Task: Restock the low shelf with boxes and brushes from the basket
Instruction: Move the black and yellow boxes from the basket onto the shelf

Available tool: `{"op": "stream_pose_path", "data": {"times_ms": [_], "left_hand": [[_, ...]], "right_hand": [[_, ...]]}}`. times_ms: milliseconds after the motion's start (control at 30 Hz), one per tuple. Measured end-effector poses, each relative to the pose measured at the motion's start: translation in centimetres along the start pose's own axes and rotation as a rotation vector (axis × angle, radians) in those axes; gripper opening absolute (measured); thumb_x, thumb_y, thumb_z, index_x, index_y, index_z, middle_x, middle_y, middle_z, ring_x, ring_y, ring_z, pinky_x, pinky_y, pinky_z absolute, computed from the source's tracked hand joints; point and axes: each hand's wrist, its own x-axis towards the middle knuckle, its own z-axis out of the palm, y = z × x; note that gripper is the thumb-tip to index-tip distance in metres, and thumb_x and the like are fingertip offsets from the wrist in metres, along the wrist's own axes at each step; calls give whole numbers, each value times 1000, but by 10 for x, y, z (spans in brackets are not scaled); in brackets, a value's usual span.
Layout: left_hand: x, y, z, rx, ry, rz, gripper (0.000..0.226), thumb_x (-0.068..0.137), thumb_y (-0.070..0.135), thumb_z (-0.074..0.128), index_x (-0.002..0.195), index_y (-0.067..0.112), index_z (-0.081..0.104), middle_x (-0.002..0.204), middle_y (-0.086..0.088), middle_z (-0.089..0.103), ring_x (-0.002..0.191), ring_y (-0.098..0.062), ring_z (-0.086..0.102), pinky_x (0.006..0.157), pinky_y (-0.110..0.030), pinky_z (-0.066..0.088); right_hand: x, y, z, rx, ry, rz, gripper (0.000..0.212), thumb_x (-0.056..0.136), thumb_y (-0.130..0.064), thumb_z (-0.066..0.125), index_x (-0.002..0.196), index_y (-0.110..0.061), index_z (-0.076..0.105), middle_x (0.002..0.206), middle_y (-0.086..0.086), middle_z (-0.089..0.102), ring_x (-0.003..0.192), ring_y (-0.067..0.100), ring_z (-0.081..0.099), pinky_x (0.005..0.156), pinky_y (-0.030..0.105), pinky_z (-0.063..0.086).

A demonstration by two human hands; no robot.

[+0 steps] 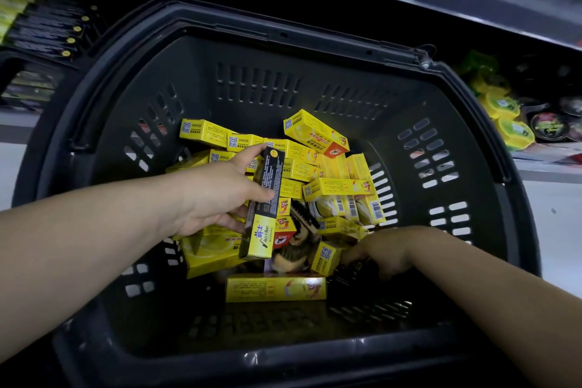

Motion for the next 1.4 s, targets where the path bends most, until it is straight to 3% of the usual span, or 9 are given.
{"op": "stream_pose_path", "data": {"times_ms": [233,433,667,767,867,933,1033,1267,1400], "left_hand": [[-3,2,0,12,-10,-2,74,90,6,58,141,48,23,98,-5,73,84,-25,68,66,-35,56],[-7,4,2,31,-31,-14,74,90,5,57,140,48,24,98,-7,71,89,-29,67,74,-39,54],[-9,6,4,24,-31,-21,74,91,5,56,141,48,22,97,-7,71,86,-29,67,74,-39,54],[-9,7,3,1,-13,-25,79,90,4,57,144,46,17,101,-9,70,88,-29,67,74,-39,54],[-9,5,2,-40,-13,-34,63,88,4,59,142,20,32,103,-12,70,87,-26,66,73,-37,54],[-11,8,2,-55,-24,-54,36,88,5,59,123,8,54,102,-12,71,87,-23,65,75,-36,54],[-10,12,4,-113,-24,-71,23,87,8,59,110,8,64,104,-12,71,97,-27,66,85,-40,51],[-15,16,6,-201,-79,-9,22,88,22,59,109,20,65,94,-4,75,90,-22,71,81,-42,56],[-26,25,-3,-62,-102,52,57,61,33,75,116,25,61,98,2,74,91,-14,70,78,-31,56]], "right_hand": [[7,-8,8,-45,10,-74,60,84,-3,59,135,-25,35,129,7,51,110,25,53,88,32,42],[7,-2,13,-48,79,-161,65,85,-5,59,139,-34,37,141,0,44,123,23,47,101,37,40],[5,-5,10,-105,217,-201,49,83,-14,66,125,-31,48,130,-3,51,115,22,51,93,34,44],[-17,-10,-12,86,339,-201,46,72,-22,79,111,-20,56,115,0,56,103,19,54,84,32,47],[-52,-19,-40,653,545,-331,41,69,-18,82,96,-13,52,92,3,63,84,20,59,74,34,50],[-67,-27,-53,1088,601,-484,37,71,-17,75,98,-13,51,81,-6,66,78,11,64,68,22,52],[-68,-42,-60,1482,623,-574,41,74,-27,61,114,-18,53,88,-1,68,82,21,66,79,35,57],[-59,-66,-67,1611,697,-542,34,91,-30,51,122,-16,56,100,5,66,85,25,62,76,35,56],[-62,-78,-81,1552,758,-536,26,94,-29,50,113,-15,60,91,1,69,74,18,63,64,25,56]]}}
